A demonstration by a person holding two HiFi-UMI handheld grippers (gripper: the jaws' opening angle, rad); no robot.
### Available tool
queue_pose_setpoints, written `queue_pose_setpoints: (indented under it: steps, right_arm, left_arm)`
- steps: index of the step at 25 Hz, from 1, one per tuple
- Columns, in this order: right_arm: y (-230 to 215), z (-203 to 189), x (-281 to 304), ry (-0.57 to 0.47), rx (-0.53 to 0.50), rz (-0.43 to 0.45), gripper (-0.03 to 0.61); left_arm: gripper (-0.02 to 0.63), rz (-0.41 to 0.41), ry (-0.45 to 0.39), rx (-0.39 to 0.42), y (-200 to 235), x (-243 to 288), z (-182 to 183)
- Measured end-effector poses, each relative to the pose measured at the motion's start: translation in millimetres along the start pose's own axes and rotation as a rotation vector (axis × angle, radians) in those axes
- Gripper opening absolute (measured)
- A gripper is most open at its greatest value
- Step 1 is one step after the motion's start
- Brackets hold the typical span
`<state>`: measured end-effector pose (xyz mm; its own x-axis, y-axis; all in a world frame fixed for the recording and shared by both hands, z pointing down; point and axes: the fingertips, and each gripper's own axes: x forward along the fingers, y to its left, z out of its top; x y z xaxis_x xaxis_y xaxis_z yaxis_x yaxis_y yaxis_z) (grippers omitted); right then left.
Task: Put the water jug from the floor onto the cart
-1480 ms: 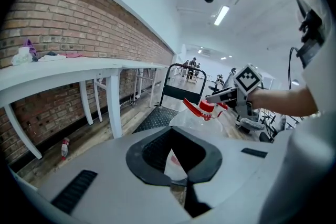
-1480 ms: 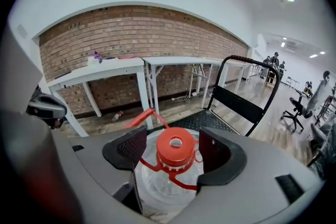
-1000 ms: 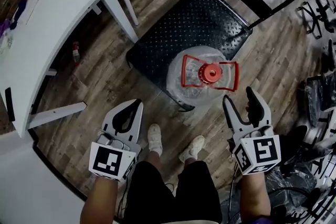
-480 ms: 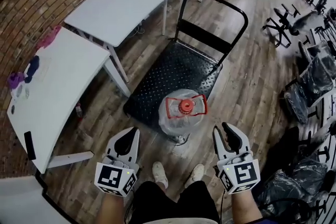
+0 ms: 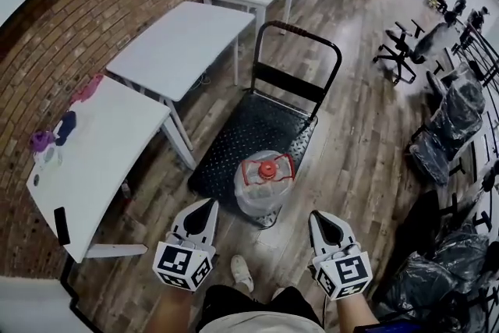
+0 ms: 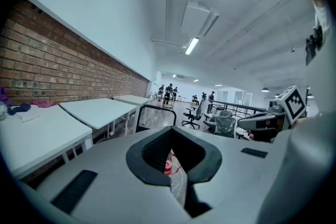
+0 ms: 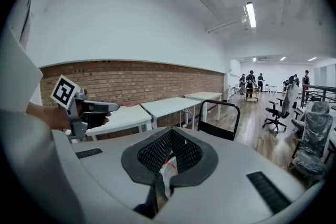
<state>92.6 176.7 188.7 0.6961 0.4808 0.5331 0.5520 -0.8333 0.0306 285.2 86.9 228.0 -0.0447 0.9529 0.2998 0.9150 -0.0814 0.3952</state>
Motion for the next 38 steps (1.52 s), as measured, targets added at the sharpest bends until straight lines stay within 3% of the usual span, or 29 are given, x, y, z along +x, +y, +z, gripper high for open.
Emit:
queue_pose_setpoints:
  steps: [4,12,19,25,33,38]
  right_arm:
    - [-14.3,5.8,-28.5,-0.053,-0.01,0.001,0.003]
    - [-26.0,2.6,-112.2,-0.115,-0.042,0.015,0.003]
    - [-35.6,-12.4,-164.8,-0.099,0.001,0.046,0.002]
    - [-11.3,-10.4,-182.0,-0.104,-0.054,0.051,0.002]
    - [5.0,11.7,-180.8,-0.132,-0.019,-0.031,0.002]
    - [41.1,23.9,-176.1,-0.154,-0.012,-0.029,0.002]
  left_arm:
    - [-0.002,-0.011,-0.048,0.047,-31.8,-4.3,16.2]
    - [-0.002,0.021,-0.059,0.049,-108.3,-50.4,1.1]
    - [-0.002,0.062,-0.073,0.057,-163.0,-90.5,-1.0]
    - [-0.002,0.09,-0.085,0.055,-163.2,-120.4,-2.2]
    - [-0.002,0.067,-0.108,0.066,-135.1,-156.1,5.4]
    - [-0.002,0.051,-0.11,0.052,-106.3,-180.3,9.7]
